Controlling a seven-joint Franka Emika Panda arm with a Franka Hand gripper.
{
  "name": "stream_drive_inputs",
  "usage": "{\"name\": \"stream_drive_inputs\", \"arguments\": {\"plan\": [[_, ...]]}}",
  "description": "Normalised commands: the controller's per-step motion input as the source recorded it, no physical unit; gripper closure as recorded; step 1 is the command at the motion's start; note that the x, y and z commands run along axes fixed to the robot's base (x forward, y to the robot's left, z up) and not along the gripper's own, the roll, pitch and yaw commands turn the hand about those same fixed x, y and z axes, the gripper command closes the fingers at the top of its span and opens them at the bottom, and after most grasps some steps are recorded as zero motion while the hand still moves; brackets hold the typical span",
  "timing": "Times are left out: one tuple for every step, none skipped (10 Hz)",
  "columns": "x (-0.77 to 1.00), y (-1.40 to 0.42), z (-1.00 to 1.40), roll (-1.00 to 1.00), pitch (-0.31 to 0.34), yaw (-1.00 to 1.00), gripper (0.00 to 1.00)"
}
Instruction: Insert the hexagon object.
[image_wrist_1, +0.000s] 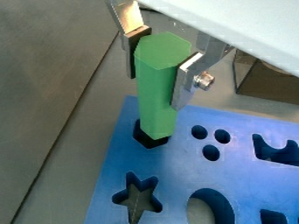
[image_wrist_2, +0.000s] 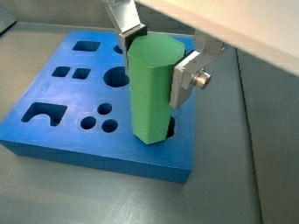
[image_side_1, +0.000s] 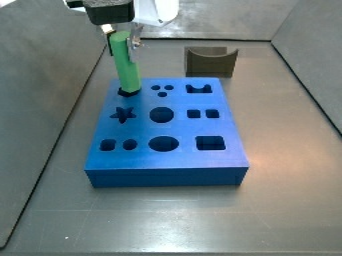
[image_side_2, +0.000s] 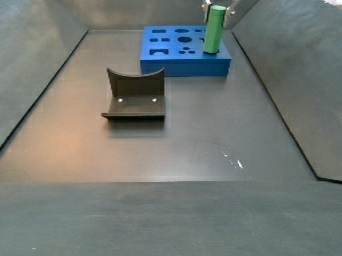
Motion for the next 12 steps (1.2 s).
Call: {"name": "stream_drive_inputs", "arguments": {"plan": [[0.00, 0.00, -0.13, -0.06, -0.011, 0.09, 1.00], [0.00, 0.01, -0.27, -0.11, -0.011, 0.01, 1.00], [0.01, 0.02, -0.29, -0.12, -0.009, 0.01, 1.00], [0.01, 0.02, -0.29, -0.15, -0.016, 0.00, 1.00], [0.00, 0.00, -0.28, -0.23, -0.060, 0.00, 1.00], [0.00, 0.00, -0.24, -0.29, -0.066, 0.00, 1.00], [-0.06, 0.00, -0.23, -0.32, -0.084, -0.03, 1.00], [-0.08, 0.00, -0.22, -0.35, -0.090, -0.11, 1.00], [-0.04, -0.08, -0.21, -0.34, -0.091, -0.16, 1.00], [-0.05, -0.08, -0.22, -0.35, -0.097, -0.16, 1.00], [0.00, -0.06, -0.25, -0.32, -0.094, -0.14, 1.00], [0.00, 0.00, -0.33, -0.24, -0.076, -0.12, 1.00]]}}
